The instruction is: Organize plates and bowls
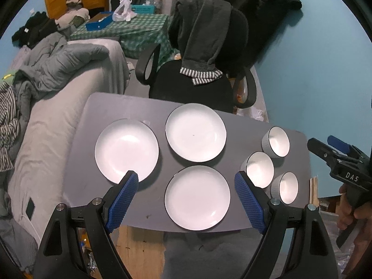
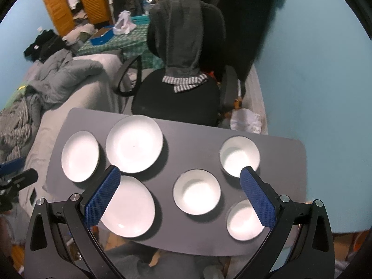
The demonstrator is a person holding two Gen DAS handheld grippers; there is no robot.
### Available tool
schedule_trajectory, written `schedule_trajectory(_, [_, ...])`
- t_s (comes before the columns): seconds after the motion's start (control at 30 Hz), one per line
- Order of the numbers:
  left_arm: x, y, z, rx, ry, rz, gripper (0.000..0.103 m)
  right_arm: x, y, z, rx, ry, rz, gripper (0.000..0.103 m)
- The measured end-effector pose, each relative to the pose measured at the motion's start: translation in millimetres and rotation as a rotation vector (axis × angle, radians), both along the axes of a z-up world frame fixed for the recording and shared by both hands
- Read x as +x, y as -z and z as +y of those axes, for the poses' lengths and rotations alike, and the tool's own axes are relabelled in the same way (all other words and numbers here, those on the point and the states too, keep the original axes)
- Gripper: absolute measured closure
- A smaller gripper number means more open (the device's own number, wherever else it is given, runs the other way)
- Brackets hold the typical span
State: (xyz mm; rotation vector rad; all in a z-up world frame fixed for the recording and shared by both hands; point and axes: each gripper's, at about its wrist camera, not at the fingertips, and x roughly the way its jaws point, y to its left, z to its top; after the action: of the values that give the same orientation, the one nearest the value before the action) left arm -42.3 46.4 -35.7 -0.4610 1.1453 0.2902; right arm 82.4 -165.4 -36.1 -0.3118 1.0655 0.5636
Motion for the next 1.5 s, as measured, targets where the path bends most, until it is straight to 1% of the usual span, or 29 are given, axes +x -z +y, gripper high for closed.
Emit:
schedule_trajectory(0.13, [-7.8, 10.6, 8.1, 0.002, -0.01, 0.02, 0.017, -0.5, 6.6, 13.2, 0.008, -0.067, 0.013, 0.001])
schedule_trajectory(0.23, [-12.4, 22.3, 13.2, 0.016, 0.001, 0.054, 0.017, -1.2, 17.9, 21.7, 0.013, -0.117, 0.039, 0.001])
schedule_trajectory(0.3, [-14.7, 30.0, 16.1, 0.01, 0.003, 0.063, 0.017, -2.9, 24.8, 28.0, 0.013, -0.144, 0.056, 0.001])
schedule_trajectory(0.47, [-23.2, 51.1, 22.9, -0.014, -0.012, 0.097, 0.017, -7.0, 49.0, 45.5, -0.003, -0.223, 0.11, 0.001])
schedule_trajectory(0.6, [-27.3, 68.6, 22.9, -0.021, -0.014, 0.112, 0.017, -6.8, 67.2, 56.8, 0.004, -0.263, 0.172, 0.001])
schedule_trajectory(0.67, [-27.3, 78.4, 21.5, -0.018, -0.01, 0.135, 0.017, -5.7, 79.1, 62.7, -0.003, -0.279, 0.196, 0.001])
schedule_trajectory(0.77, [-27.3, 91.6, 18.8, -0.03, -0.004, 0.153, 0.017, -5.2, 94.3, 67.3, -0.023, -0.297, 0.218, 0.001])
schedule_trajectory(0.97, [-30.3, 110.1, 16.2, -0.027, 0.01, 0.177, 0.017, -2.9, 128.8, 72.6, -0.068, -0.337, 0.249, 0.001])
schedule_trajectory(1.13, [-33.9, 126.5, 15.8, -0.034, 0.01, 0.179, 0.017, -5.2, 148.7, 77.5, -0.092, -0.379, 0.263, 0.001])
schedule_trajectory(1.27, [-37.5, 148.4, 16.4, -0.052, -0.018, 0.189, 0.017, -11.0, 164.2, 85.2, -0.097, -0.421, 0.273, 0.001])
schedule_trajectory(1.4, [-39.4, 166.1, 14.6, -0.064, -0.019, 0.198, 0.017, -15.4, 181.6, 93.2, -0.115, -0.469, 0.279, 0.001])
schedule_trajectory(1.5, [-40.0, 180.9, 11.7, -0.064, -0.018, 0.211, 0.017, -14.5, 195.8, 97.7, -0.135, -0.477, 0.285, 0.001])
